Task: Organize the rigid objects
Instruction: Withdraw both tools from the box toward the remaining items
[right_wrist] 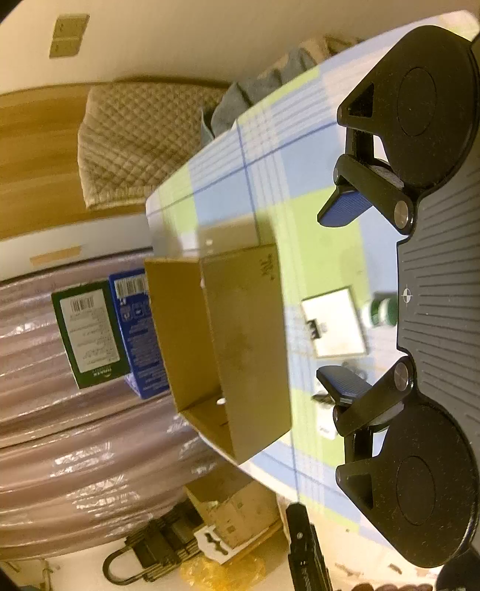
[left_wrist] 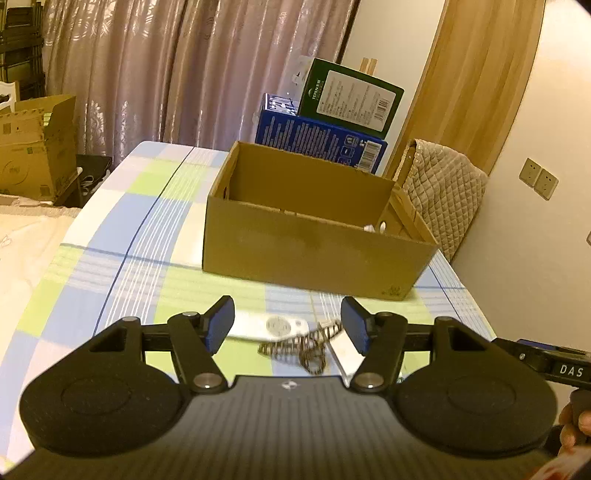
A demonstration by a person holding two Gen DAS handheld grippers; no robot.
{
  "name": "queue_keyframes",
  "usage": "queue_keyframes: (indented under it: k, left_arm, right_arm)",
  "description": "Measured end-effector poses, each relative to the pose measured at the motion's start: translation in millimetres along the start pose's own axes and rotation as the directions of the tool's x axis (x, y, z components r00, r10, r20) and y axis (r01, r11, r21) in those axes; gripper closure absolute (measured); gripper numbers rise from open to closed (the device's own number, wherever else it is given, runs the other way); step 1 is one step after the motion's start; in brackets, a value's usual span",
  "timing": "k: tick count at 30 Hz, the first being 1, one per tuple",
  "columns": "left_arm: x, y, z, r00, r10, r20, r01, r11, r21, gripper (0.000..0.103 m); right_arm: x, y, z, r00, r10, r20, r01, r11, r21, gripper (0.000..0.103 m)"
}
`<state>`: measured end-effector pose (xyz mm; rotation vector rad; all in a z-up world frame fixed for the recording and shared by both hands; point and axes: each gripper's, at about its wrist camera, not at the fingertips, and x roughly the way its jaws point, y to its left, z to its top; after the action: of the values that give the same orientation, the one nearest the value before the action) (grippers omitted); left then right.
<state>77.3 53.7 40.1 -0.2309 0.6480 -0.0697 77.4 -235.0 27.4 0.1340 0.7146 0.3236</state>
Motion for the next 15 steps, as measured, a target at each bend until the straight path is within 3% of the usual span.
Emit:
queue_keyframes:
  k: [6, 15]
  left_arm:
    - [-12, -4, -27, 0.999, 0.047, -0.004, -0.047, 0.998, 0.049, 0.042]
    - [-12, -10, -47, 0.998, 0.05, -0.031, -0.048, 0.997, 0.062, 0.042]
  right_arm:
    - [-12, 6, -29, 1.0, -0.013, -0.016, 0.013, 1.0, -0.016, 0.024]
    - [-7, 24, -51, 0.998, 0.027, -0.054, -0.029, 0.999, -0.037, 0.024]
